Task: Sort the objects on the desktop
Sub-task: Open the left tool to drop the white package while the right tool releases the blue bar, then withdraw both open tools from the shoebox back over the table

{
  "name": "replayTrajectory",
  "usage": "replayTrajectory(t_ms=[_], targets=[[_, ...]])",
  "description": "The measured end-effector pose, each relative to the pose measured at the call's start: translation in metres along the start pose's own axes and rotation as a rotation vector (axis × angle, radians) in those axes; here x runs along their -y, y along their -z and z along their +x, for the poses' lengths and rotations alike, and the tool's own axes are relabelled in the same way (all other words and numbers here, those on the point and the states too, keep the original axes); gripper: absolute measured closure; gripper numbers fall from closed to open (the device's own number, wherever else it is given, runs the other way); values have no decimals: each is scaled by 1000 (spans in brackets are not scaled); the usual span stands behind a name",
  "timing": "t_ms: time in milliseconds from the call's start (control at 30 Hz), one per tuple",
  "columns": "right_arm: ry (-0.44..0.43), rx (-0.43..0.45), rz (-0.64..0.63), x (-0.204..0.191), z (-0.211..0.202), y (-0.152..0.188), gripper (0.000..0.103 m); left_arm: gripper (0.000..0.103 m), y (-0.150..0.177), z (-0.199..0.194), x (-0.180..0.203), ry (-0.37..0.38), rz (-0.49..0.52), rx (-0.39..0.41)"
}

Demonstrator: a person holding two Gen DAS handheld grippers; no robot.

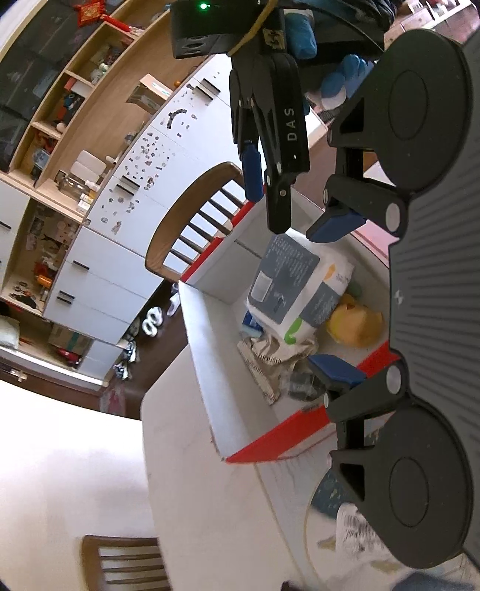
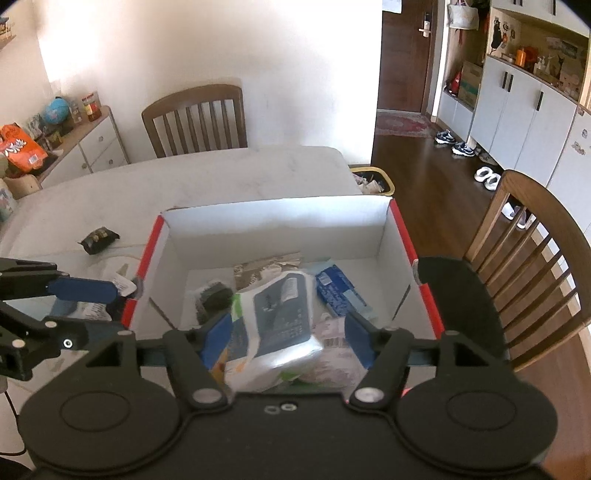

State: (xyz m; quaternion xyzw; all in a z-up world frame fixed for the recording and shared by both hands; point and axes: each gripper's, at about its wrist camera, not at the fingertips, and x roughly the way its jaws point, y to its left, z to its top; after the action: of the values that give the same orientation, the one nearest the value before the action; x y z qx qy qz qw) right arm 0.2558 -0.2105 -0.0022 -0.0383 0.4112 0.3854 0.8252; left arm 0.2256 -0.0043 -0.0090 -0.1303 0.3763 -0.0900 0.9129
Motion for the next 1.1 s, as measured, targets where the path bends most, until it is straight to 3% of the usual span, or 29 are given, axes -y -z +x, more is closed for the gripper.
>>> replayTrajectory(t_ms=[133, 300, 367, 500, 633, 1100], targets=[[1, 21, 8, -12, -6, 6, 31, 27, 6, -14, 0, -28, 29, 23], [12, 48, 21, -26, -11, 14, 31, 23, 14, -31, -4, -49, 54, 42], [14, 59, 27, -31, -14, 17, 27, 18, 17, -37, -6, -55, 58, 47], [13, 82, 40, -49, -19, 22, 20, 17, 23, -50, -12, -63, 61, 57], [5, 115, 32, -67, -26, 27, 10, 2, 29, -63, -18, -84, 66, 76], [-1, 164, 13, -142, -26, 38, 5, 0, 47, -125, -60, -222, 53, 174]])
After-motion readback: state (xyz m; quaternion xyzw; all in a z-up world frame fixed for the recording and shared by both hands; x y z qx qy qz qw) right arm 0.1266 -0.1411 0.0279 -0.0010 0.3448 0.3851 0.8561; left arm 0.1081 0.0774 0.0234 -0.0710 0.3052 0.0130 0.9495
